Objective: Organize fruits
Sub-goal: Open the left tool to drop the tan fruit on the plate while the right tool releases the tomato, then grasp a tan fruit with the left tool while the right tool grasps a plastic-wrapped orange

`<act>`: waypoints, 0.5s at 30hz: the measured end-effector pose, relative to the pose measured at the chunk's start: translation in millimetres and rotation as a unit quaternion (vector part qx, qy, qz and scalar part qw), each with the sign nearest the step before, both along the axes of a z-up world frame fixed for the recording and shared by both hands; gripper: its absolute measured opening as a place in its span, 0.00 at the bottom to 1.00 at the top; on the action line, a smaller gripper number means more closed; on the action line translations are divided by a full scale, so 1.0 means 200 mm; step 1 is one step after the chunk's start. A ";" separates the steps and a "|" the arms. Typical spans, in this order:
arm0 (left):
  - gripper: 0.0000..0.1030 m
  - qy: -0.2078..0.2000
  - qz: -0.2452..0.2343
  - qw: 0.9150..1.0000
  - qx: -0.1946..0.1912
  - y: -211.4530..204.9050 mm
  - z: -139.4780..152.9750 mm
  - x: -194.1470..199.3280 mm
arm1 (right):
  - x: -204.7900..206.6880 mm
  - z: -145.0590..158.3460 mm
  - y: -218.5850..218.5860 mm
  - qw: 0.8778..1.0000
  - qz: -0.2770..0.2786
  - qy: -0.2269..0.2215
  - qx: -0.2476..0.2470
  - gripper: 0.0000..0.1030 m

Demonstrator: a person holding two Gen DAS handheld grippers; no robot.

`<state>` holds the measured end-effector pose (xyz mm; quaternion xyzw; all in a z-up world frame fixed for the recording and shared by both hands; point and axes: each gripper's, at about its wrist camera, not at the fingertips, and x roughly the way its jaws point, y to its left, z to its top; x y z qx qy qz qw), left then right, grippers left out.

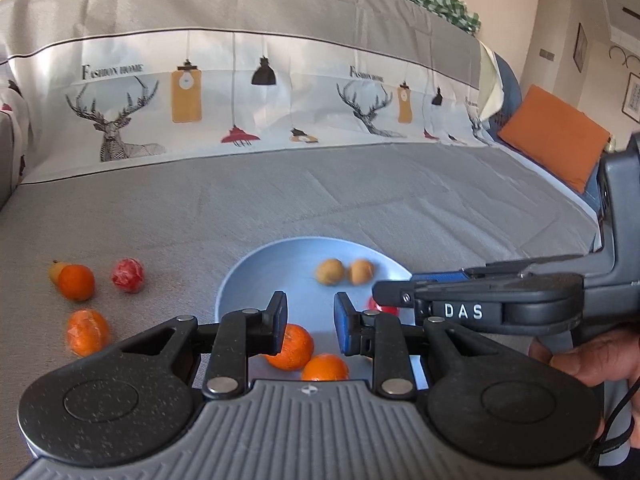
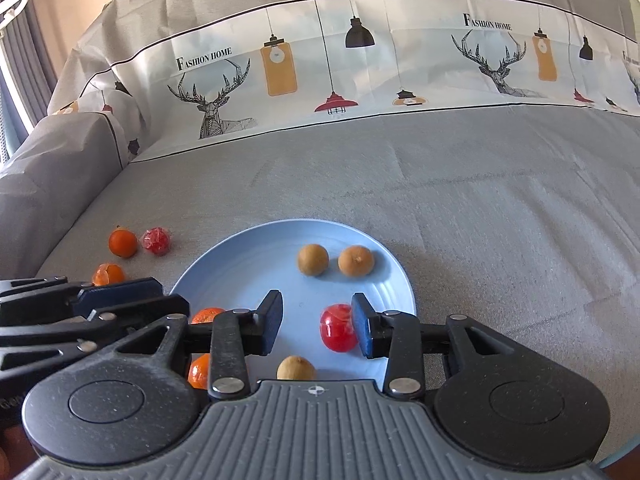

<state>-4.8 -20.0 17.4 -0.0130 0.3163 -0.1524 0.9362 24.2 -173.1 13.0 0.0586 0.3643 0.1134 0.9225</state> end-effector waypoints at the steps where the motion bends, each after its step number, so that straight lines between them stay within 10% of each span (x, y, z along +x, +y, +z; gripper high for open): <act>1: 0.27 -0.003 0.005 1.000 -0.002 0.01 0.01 0.00 | 0.00 0.00 0.00 1.000 0.000 0.000 -0.001 0.39; 10: 0.27 -0.010 0.027 1.000 0.010 0.10 0.12 -0.03 | -0.03 0.01 0.03 1.000 0.014 -0.011 -0.012 0.39; 15: 0.26 -0.045 0.035 0.991 0.121 0.20 0.21 0.04 | -0.03 0.03 0.04 1.000 0.021 -0.021 -0.004 0.39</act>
